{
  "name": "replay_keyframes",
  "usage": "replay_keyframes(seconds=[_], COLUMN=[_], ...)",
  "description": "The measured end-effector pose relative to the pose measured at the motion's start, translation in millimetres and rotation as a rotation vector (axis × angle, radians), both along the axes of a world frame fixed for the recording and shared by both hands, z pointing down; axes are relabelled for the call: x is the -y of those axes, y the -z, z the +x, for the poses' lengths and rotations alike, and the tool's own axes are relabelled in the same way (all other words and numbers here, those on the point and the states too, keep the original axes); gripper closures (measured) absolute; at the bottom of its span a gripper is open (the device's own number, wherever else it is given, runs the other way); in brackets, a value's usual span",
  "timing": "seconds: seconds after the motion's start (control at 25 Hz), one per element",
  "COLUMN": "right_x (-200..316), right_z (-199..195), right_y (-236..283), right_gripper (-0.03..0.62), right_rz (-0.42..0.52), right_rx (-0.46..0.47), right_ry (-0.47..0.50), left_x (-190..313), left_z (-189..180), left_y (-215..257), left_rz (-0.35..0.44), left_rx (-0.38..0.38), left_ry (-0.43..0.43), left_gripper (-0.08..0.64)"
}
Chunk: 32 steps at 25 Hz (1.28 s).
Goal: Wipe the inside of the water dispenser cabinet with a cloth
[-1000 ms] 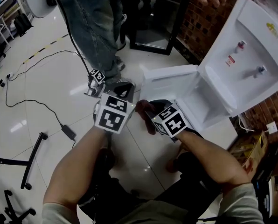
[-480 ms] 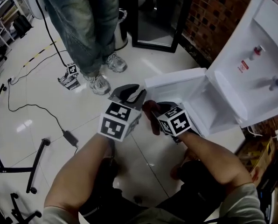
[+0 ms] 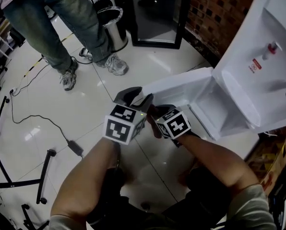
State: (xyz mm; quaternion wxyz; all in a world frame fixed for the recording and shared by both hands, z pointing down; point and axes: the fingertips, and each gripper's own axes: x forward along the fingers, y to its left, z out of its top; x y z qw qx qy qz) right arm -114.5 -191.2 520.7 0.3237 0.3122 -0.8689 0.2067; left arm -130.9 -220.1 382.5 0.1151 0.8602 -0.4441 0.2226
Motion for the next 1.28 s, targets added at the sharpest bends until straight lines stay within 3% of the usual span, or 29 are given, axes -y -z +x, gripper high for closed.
replay_keyframes(seconds=[0.56,1.04,1.28], right_x=[32,75,87], right_z=[22,79,127], right_y=[-26,-51,-49], right_gripper=[0.494,0.495,0.495], right_rz=[-0.01,-0.004,0.005], right_rx=[0.023,0.114,0.118], right_ry=[-0.149,-0.42,-0.575], left_x=[5,9,11], left_z=[-6,-8,-8], left_y=[-6,-3,-5], left_rz=[0.0,-0.005,-0.006], left_rx=[-0.038,-0.07,-0.061], left_ry=[0.064,0.105,0.113], left_gripper=[0.417,0.417,0.419])
